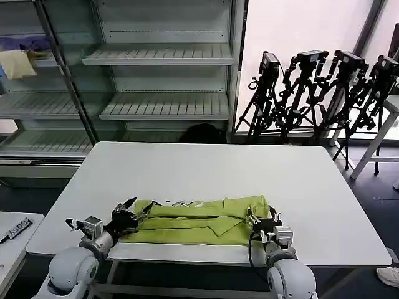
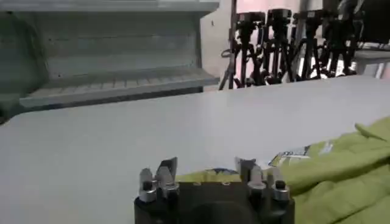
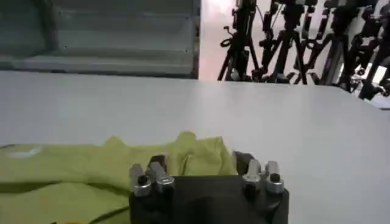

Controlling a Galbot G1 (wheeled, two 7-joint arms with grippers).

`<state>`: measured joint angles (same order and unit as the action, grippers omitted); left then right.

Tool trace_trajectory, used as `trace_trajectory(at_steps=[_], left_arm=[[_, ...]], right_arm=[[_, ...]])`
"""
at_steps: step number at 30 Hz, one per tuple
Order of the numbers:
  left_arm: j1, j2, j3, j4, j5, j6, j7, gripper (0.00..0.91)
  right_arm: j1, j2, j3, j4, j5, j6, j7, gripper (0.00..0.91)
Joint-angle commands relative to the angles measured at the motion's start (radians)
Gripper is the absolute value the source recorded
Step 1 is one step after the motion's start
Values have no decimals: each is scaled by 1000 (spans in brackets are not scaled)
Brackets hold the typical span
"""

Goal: Fold and organize the clothes.

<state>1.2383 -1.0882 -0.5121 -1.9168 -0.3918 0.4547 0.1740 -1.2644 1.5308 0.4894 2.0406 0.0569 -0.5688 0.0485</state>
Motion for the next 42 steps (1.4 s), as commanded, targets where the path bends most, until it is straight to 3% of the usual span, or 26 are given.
trace_trajectory(at_steps=[1,10,25,27,28,29,31,32,33,42], left_arm=[[135,-88,-8,-44,80,-91,-194,907],[172,-137,-21,-12,39,-147,-261,907],[155,-162,-2,-15,-51,-87,-270,907],[157,-165,1,-22,-65,-77,-270,826],[157,-165,3,-26,-63,-73,-269,715],[157,-165,6,-29,-64,-70,-271,413],[154,-169,7,-32,-62,-56,-270,212],[152,-170,9,-32,-62,-53,-270,60],[152,-171,10,-32,-60,-52,-267,10],[145,-178,22,-32,-58,-25,-266,10]], right_arm=[[49,-16,63,78,164,47,20,907],[71,-24,71,77,164,36,19,907],[68,-16,61,69,152,35,12,907],[67,-17,62,67,147,34,9,907],[68,-17,62,66,147,34,9,907],[68,-17,62,65,147,34,9,907],[68,-15,62,64,147,34,8,907],[68,-14,62,63,147,34,9,907],[68,-13,61,61,146,34,9,907],[70,-10,62,61,141,34,10,907]])
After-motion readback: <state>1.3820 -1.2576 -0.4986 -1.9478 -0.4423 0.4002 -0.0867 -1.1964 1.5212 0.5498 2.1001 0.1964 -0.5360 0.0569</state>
